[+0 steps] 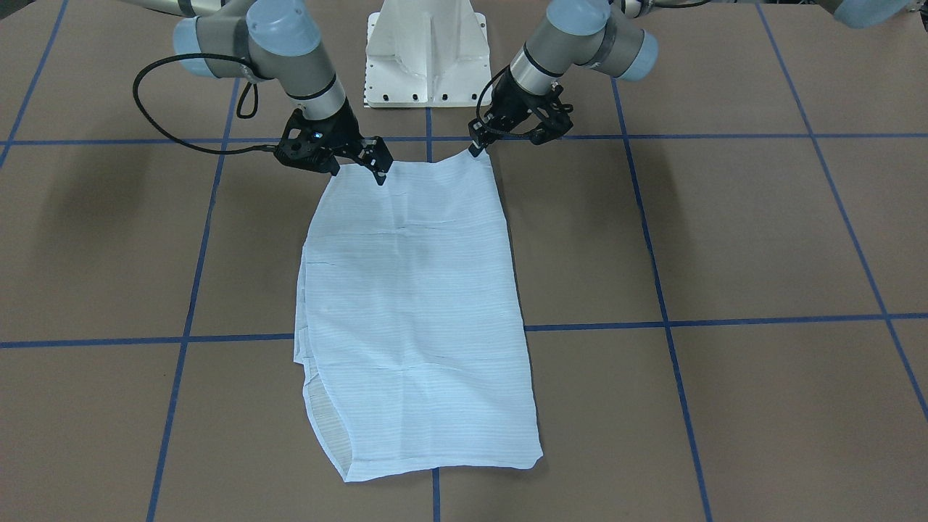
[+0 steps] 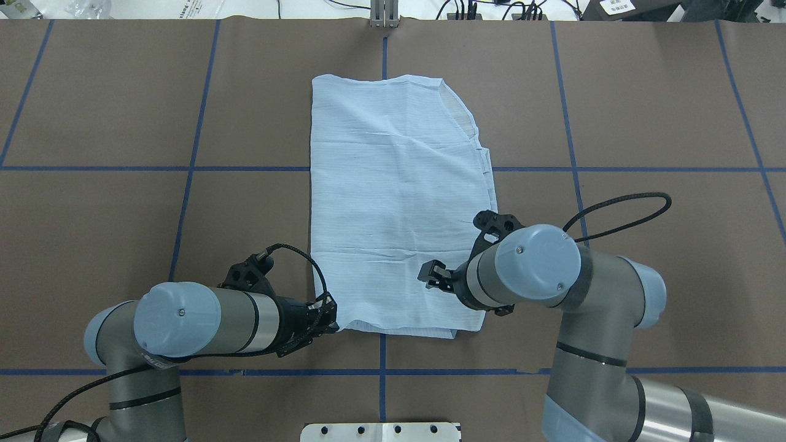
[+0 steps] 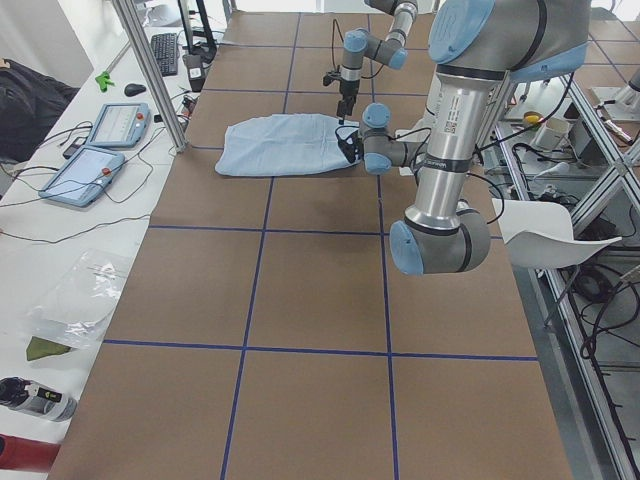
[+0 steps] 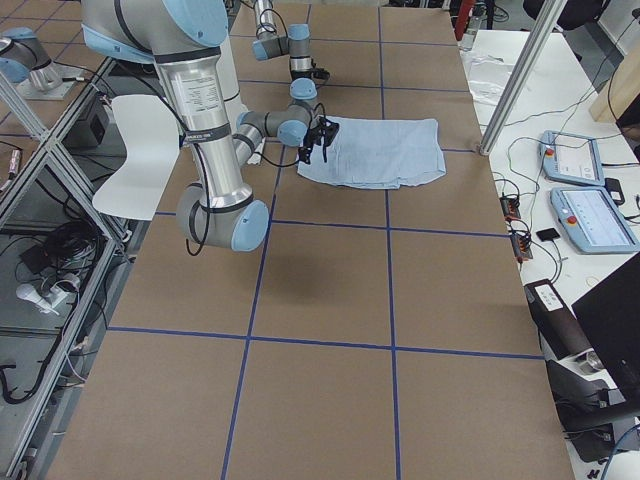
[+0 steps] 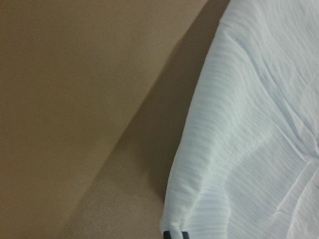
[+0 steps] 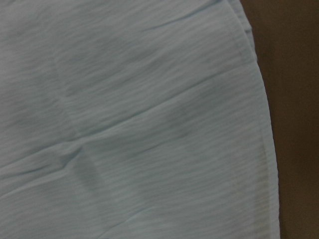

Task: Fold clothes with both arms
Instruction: 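Move the right gripper down to the shirt's near corner beside the left gripper, then grasp the shirt's near edge corners with both grippers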

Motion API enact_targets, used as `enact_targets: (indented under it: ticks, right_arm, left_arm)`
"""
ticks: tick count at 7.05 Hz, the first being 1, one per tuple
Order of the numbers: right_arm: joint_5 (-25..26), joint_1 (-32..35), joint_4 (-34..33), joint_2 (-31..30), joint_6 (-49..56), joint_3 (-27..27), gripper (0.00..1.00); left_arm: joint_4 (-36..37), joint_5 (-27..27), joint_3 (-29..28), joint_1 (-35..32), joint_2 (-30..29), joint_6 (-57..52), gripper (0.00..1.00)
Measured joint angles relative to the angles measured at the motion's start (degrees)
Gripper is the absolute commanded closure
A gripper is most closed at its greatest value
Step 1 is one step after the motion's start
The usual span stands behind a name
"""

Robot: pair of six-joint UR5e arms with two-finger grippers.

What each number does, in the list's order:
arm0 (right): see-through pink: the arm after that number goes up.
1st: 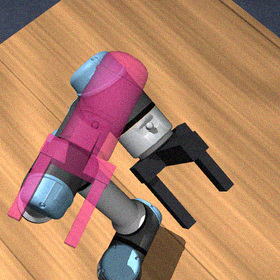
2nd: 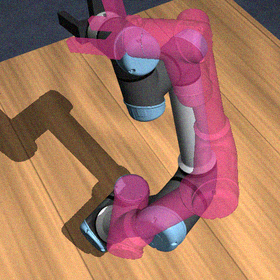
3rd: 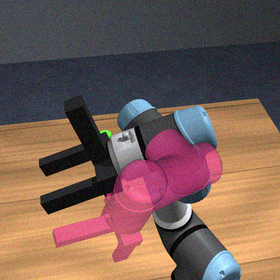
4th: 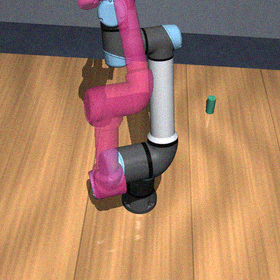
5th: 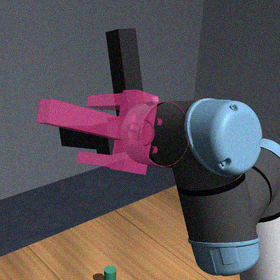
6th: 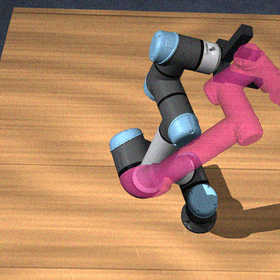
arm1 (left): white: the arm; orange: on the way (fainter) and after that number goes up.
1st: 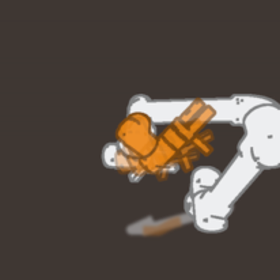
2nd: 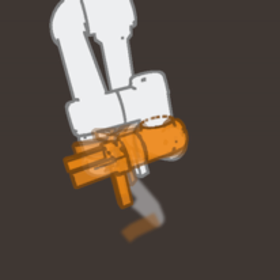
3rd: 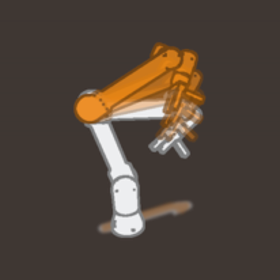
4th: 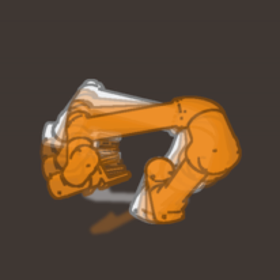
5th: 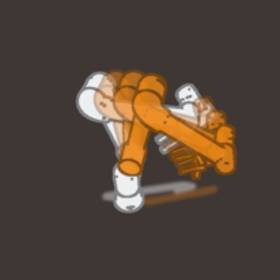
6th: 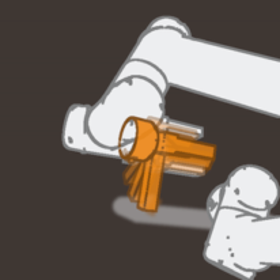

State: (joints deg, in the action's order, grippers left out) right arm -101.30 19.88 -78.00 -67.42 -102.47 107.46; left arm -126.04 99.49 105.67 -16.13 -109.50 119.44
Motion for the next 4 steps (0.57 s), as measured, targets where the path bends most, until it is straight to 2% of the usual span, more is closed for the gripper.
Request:
enact_targets:
  ticks: [2,4]
  right_arm:
    - [1.6,-3.0,-6.0,1.2,-4.9,0.1,0.00]
    - [1.8,-4.2,-8.1,1.9,-5.8,-0.1,0.00]
  left_arm:
    - [0.0,0.0,0.9,-0.2,-0.1,0.0,1.00]
    - [0.0,0.0,1.3,-0.2,-0.1,0.0,1.00]
